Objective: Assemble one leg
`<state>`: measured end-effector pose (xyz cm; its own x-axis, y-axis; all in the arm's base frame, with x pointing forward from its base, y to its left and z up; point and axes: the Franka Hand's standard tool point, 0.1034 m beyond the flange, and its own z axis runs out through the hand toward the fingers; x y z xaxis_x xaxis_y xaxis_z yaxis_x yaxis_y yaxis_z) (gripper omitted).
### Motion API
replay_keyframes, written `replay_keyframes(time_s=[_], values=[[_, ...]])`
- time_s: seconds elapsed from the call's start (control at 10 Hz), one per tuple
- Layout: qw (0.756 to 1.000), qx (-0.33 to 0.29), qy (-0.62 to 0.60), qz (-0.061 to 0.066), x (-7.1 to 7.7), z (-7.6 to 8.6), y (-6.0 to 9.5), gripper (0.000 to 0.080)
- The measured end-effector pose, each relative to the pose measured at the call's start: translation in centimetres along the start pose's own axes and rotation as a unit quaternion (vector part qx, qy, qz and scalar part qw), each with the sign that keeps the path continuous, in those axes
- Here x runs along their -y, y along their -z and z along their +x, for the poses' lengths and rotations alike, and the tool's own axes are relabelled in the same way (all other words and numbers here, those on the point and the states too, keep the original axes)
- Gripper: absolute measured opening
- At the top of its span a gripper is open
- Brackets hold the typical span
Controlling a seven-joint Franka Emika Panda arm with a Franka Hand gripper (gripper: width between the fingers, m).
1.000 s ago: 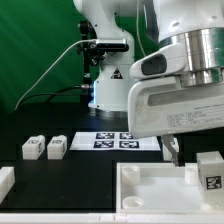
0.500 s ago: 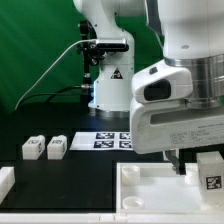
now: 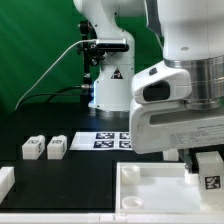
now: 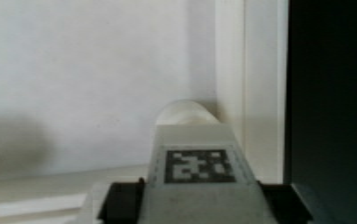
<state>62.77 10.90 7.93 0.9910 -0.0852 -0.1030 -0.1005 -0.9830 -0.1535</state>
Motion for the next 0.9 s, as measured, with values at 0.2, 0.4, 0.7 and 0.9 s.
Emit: replay_keyframes(time_s=[0.2,0.4,0.7,0.9], values=[[0.997,-0.008,-0.073,0.006,0.03,0.25,0.01,0.029],[0.96,-0.014,-0.28,0.023,0.27,0.25,-0.09,0.0291],[0.856,-0.008,-0.516,0.04,0.59,0.41,-0.12,0.0291],[0.837,-0.006,-0.545,0.041,0.62,0.44,-0.12,0.0291]])
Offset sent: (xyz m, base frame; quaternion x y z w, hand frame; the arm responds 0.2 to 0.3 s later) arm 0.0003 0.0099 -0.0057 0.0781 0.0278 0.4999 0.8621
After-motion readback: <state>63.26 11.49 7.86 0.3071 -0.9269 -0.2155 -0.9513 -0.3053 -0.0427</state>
